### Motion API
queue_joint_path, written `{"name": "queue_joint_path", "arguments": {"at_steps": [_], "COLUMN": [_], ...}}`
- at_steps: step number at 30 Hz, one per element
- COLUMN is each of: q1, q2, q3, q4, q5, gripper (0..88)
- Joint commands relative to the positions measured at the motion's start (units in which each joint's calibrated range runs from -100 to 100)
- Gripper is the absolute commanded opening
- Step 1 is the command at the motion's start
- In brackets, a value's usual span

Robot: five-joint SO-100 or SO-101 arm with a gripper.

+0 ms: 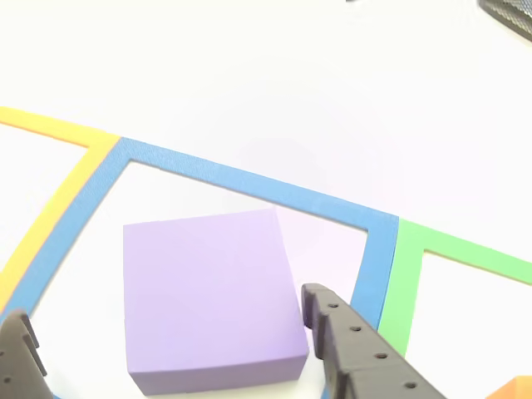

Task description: Tower of hanoi

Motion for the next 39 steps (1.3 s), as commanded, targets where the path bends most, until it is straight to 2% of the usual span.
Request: {"name": "queue_joint_path", "arguments": {"at_steps": [1,3,8,13,19,23,29,39], "q1": [-1.76,-2.43,-2.43,-0.04,6.39,12.62,22.11,30.55], "q2": [-10.13,-15.05,-29.34,-47.91,-68.10,-77.14,-83.60,-71.73], "q3": [0.61,0.52,0.07,-1.02,-6.84,-13.75,-27.66,-67.30], "q4": [2.84,6.97,20.57,45.18,80.00,99.11,119.27,144.62], "q5": [0.18,0.18,0.18,0.18,0.18,0.18,0.18,0.18], "gripper": [37.4,33.4,16.6,8.2,4.4,1.3,1.1,1.1]}}
